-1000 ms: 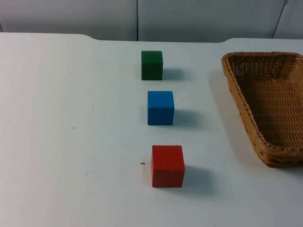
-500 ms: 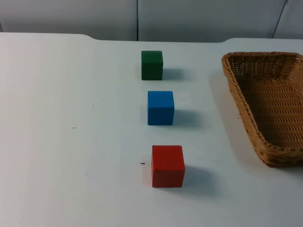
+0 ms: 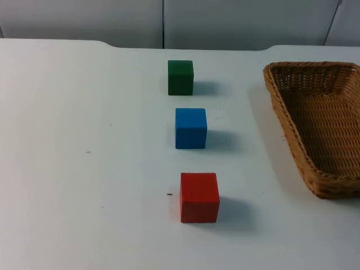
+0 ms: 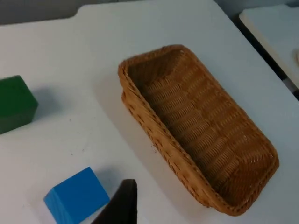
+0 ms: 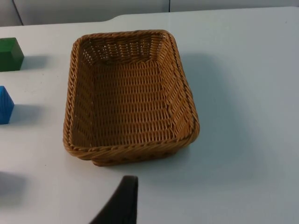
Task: Pick up the basket with the left hand and place the blue cube into the basket with the right hand.
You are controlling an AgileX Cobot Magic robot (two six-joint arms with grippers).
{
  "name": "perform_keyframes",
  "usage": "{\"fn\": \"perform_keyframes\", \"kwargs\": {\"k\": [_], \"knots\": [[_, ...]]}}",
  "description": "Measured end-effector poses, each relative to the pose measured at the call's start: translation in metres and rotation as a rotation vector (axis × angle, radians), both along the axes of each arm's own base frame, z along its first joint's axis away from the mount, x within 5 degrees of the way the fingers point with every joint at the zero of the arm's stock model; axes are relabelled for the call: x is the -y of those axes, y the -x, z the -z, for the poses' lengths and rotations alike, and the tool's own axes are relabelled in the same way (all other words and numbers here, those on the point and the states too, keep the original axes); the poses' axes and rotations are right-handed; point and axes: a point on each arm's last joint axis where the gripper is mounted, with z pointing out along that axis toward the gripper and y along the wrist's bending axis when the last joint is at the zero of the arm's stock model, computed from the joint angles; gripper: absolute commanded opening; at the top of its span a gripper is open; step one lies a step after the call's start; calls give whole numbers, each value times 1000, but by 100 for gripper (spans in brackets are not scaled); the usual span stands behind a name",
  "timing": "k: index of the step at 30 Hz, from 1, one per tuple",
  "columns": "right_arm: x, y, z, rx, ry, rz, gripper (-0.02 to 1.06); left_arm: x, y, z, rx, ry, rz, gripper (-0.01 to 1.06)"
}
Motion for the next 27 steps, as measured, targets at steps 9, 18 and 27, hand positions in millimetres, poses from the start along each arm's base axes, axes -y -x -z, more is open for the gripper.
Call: {"fn": "perform_keyframes", "kwargs": {"k": [9,18,27], "knots": [[0,0,0,0,0,0,104,60,-30,39,-122,-56,70,102],[0,0,0,0,0,0,104,119,-54,75,-215,-87,93,102],[0,0,0,0,0,0,104,150,-68,111,-322,-110,104,102]]}}
